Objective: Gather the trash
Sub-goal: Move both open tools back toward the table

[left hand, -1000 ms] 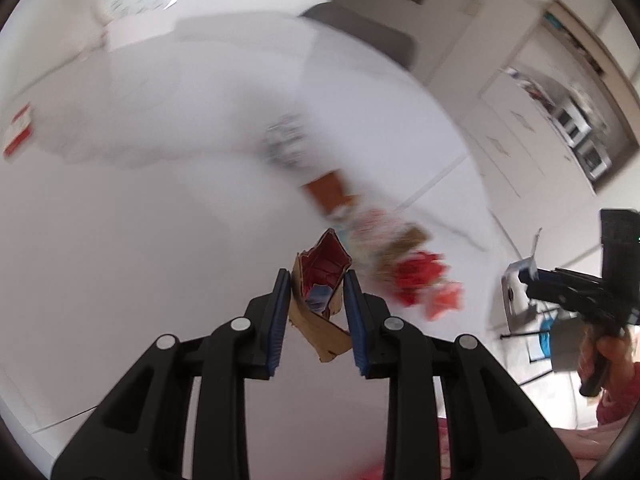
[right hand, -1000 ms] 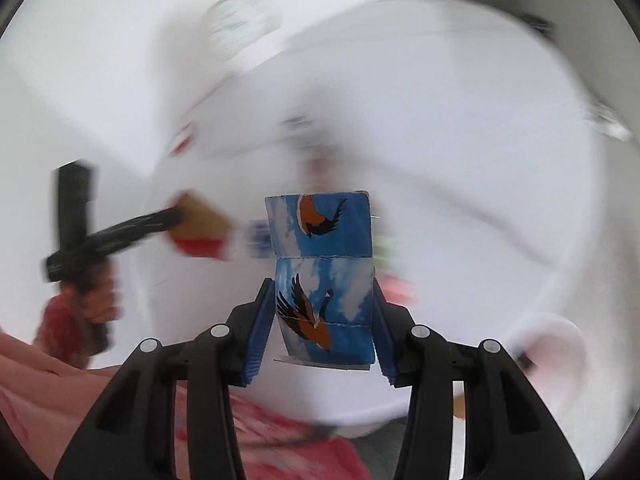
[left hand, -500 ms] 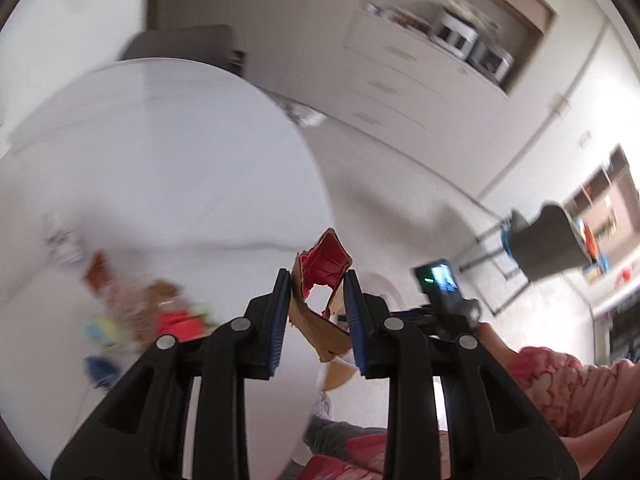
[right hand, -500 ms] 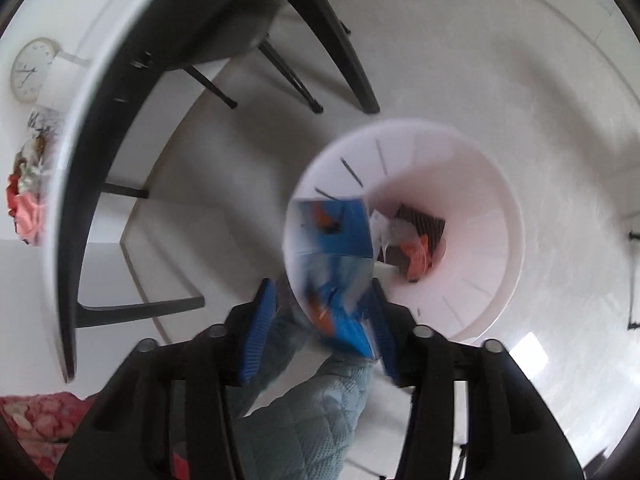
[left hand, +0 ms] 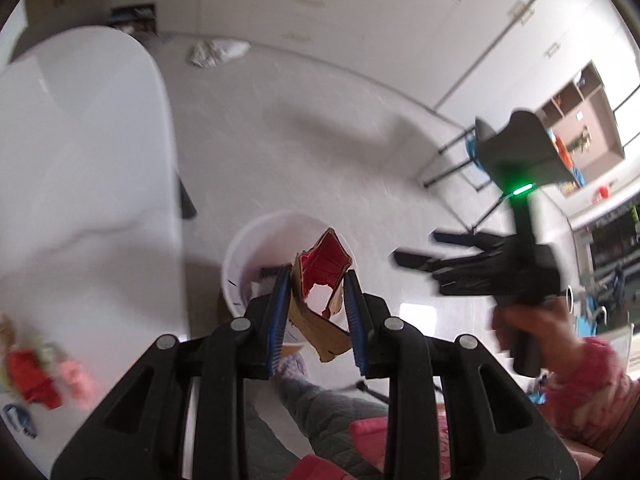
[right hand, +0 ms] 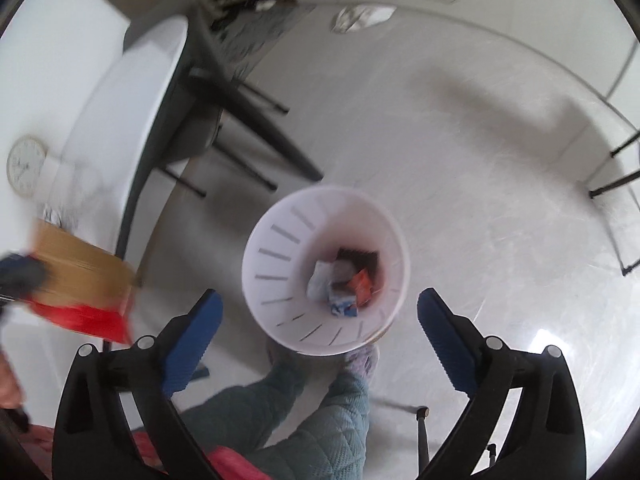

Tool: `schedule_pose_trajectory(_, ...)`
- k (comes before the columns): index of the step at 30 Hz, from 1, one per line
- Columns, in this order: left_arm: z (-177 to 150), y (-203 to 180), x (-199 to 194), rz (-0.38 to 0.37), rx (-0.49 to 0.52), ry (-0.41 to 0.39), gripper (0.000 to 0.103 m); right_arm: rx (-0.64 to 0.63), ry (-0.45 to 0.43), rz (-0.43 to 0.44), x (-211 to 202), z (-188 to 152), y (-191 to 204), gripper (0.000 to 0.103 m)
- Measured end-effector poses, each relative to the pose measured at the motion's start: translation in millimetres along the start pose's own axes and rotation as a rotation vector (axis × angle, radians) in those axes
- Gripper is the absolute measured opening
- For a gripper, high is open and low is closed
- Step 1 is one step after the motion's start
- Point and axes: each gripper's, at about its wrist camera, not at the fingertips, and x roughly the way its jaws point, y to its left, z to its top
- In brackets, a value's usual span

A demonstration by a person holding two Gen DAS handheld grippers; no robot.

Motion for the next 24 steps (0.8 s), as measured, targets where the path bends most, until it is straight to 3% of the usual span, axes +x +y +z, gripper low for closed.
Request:
schedule_pose_trajectory(3, -2.0, -4.3, 37.1, 0.006, 0.016, 0.062, 0.027, 0.017, -0.033, -0.015, -17.5, -1.0, -11.5, 0.100)
schedule_pose_trajectory(8, -1.6, -10.7, 75.7, 0.027, 0.019, 0.123, 0.038, 0.049, -0.037, -0.007, -25.9, -6.7, -25.5, 0.100)
schedule_pose_trajectory(11, -4.4, -9.8, 77.9, 0.051, 0.019, 0.121, 0.055, 0.061, -0.037, 0.001, -26.5, -9.1, -28.7, 0.100)
schedule_pose_trajectory(13, -3.6, -12.7, 77.4, 0.058, 0.022, 0.118, 0.061, 0.061, -0.035, 0.000, -24.3, -9.5, -29.5, 0.100)
schedule_pose_trajectory(20, -2.8, -8.1, 47.5, 0.080, -0.006, 0.086, 0.076, 0.040, -0.061, 0.009, -39.1, -4.3, -14.1, 0.100)
schedule_pose_trajectory(24, -8.2, -0.5, -9.8, 0.109, -0.032, -0.005, 0.086, 0.001, -0.097, 0.031, -55.0, 3.4, 10.0, 0.100)
